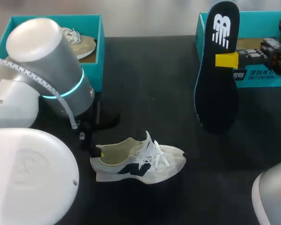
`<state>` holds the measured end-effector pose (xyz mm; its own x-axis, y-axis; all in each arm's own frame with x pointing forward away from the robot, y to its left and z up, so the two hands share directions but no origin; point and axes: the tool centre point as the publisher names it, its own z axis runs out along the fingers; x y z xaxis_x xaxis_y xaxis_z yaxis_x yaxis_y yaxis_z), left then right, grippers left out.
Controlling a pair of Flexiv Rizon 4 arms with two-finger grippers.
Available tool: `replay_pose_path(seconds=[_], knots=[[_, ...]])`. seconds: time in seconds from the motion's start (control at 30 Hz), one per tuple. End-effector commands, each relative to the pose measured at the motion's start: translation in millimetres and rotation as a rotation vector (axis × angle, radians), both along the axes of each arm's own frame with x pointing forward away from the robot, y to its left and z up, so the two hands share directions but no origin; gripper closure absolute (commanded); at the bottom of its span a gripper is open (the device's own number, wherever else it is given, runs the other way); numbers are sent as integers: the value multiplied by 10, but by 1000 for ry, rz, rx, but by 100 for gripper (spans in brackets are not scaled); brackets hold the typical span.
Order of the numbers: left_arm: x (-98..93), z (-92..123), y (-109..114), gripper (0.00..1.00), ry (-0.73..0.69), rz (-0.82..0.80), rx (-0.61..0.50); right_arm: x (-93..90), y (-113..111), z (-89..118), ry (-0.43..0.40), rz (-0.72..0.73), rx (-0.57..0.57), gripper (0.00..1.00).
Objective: Take the shoe out of the shoebox, open the shoe tongue, remove and reinsert the insole, then place the shoe into the shoebox
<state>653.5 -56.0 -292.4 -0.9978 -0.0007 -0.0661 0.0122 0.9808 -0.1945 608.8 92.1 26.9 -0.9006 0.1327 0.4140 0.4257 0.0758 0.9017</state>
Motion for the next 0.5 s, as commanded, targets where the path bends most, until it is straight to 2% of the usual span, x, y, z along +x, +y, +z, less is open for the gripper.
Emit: replay_pose_path(seconds=[0.03,0.5], knots=[[108,-116,-129,0,35,-26,-18,44,26,12,1,5,-3,100],[145,-154,-190,0,65,-31,-17,44,26,12,1,5,-3,100]])
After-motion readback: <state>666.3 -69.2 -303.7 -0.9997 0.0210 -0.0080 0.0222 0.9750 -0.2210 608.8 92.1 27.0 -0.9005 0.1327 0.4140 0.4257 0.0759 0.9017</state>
